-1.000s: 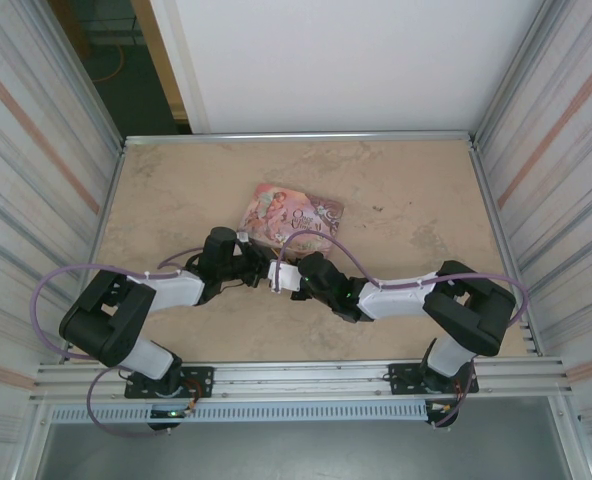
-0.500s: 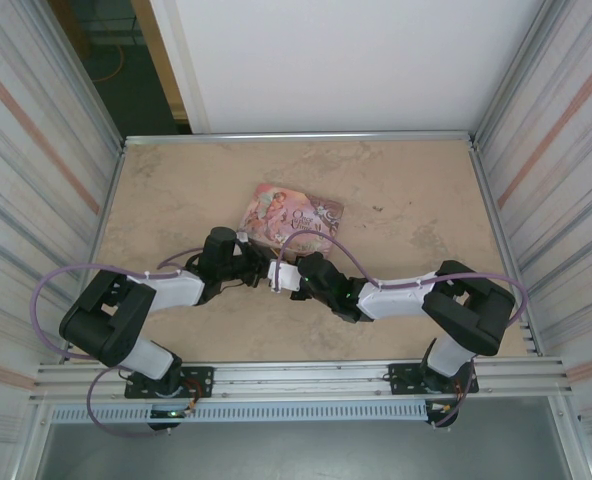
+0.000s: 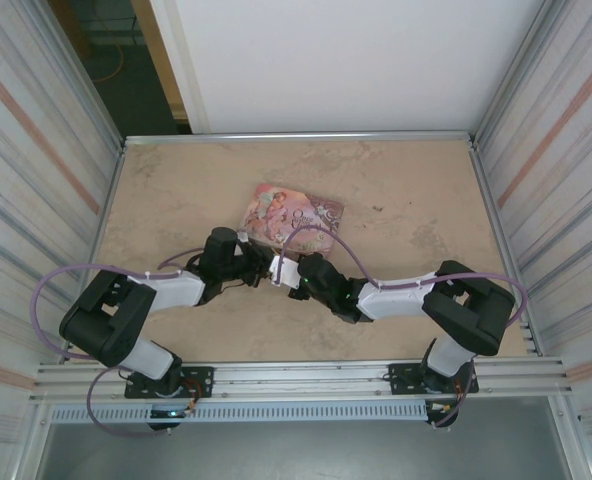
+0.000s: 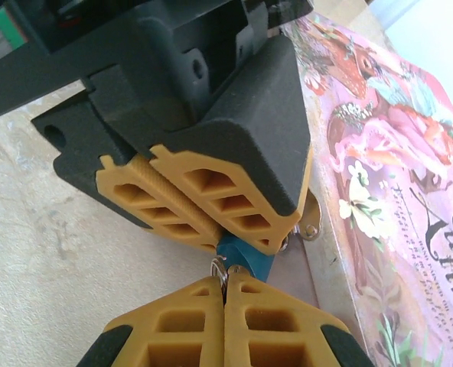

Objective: Unlock the padlock with the key

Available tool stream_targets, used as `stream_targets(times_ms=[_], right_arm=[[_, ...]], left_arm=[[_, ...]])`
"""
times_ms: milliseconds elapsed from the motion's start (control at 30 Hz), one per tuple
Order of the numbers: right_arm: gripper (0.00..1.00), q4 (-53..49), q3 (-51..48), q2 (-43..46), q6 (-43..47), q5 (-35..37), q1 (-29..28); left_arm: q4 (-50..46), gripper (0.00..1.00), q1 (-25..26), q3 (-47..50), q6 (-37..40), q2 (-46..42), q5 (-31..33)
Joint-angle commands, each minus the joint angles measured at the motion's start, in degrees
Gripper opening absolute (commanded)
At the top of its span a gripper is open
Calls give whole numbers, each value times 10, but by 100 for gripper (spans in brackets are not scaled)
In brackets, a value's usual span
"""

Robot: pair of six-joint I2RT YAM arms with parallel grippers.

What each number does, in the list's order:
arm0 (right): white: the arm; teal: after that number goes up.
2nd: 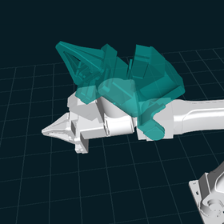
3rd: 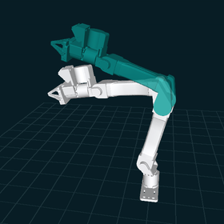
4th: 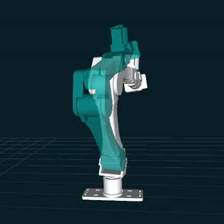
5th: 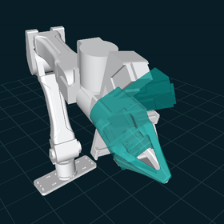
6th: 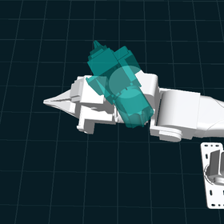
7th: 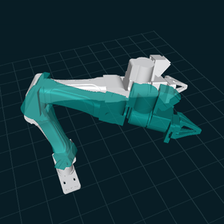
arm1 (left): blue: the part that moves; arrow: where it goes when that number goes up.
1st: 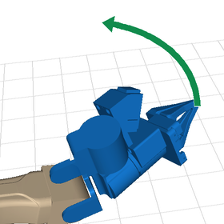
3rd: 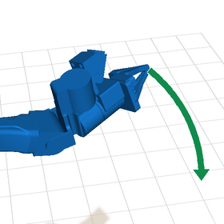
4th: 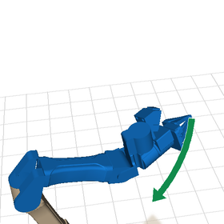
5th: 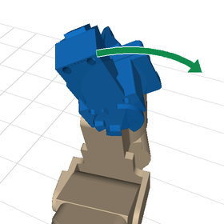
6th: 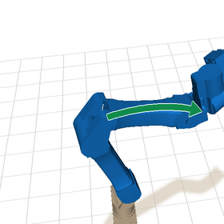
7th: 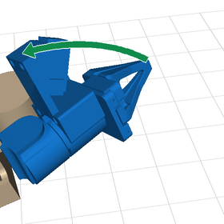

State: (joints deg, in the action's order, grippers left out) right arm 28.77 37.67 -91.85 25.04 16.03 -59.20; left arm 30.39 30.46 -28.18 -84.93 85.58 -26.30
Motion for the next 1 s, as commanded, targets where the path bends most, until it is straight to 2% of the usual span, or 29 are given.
stream_targets(times_ms=[0, 200, 833, 967], right_arm=[[0, 20, 6, 15, -81, 36, 4], [0, 30, -11, 34, -145, 25, 5], [0, 71, -59, 15, -151, 4, 13], [0, 75, -65, 11, -156, -5, 16]], left_arm=[[39, 0, 20, -3, -1, -7, -22], [54, 0, 32, -7, -9, 6, -16], [74, 0, 50, -19, -10, 49, -11], [70, 9, 50, -23, -6, 56, -10]])
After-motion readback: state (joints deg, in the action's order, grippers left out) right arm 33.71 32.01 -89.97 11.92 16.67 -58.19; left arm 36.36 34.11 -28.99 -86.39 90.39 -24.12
